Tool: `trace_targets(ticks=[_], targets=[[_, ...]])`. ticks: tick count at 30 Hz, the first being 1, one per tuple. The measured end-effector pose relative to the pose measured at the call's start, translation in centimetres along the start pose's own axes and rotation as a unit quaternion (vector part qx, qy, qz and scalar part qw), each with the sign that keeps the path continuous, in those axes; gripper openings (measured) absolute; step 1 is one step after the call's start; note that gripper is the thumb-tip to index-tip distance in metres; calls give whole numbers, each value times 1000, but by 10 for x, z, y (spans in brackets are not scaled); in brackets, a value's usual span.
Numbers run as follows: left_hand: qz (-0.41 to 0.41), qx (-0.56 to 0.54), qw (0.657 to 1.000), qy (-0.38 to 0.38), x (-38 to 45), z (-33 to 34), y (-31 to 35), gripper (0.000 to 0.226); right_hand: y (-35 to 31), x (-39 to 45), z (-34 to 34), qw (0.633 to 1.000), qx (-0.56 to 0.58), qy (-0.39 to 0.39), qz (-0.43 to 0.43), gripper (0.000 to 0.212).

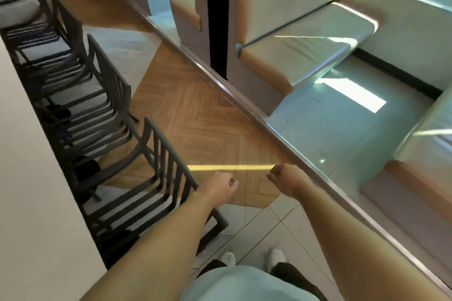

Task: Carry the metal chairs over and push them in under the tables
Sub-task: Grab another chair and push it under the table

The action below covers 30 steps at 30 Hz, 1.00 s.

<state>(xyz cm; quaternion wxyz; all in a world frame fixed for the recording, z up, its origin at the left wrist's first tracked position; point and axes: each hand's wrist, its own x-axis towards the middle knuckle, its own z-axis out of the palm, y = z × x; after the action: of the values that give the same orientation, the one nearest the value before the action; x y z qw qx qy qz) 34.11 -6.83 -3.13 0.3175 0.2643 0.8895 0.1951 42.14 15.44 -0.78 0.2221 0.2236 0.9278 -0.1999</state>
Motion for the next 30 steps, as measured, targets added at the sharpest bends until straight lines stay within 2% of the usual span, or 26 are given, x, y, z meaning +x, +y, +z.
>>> trace_targets(ticks=[9,18,22,26,30], targets=[[-139,-59,986,66,79,-12,2,34,-12,143,-50,988,-54,-70,-130,32],[-281,-142,935,166,131,-9,37,35,-21,250,-120,941,-190,-121,-252,29],[-319,-177,911,192,133,-15,37,36,-57,276,-133,912,-236,-142,-303,30],[-380,-211,874,218,129,-29,10,38,-118,296,-120,877,-280,-169,-353,29],[-428,-200,845,252,125,-58,-27,41,-185,302,-100,865,-273,-182,-380,30]])
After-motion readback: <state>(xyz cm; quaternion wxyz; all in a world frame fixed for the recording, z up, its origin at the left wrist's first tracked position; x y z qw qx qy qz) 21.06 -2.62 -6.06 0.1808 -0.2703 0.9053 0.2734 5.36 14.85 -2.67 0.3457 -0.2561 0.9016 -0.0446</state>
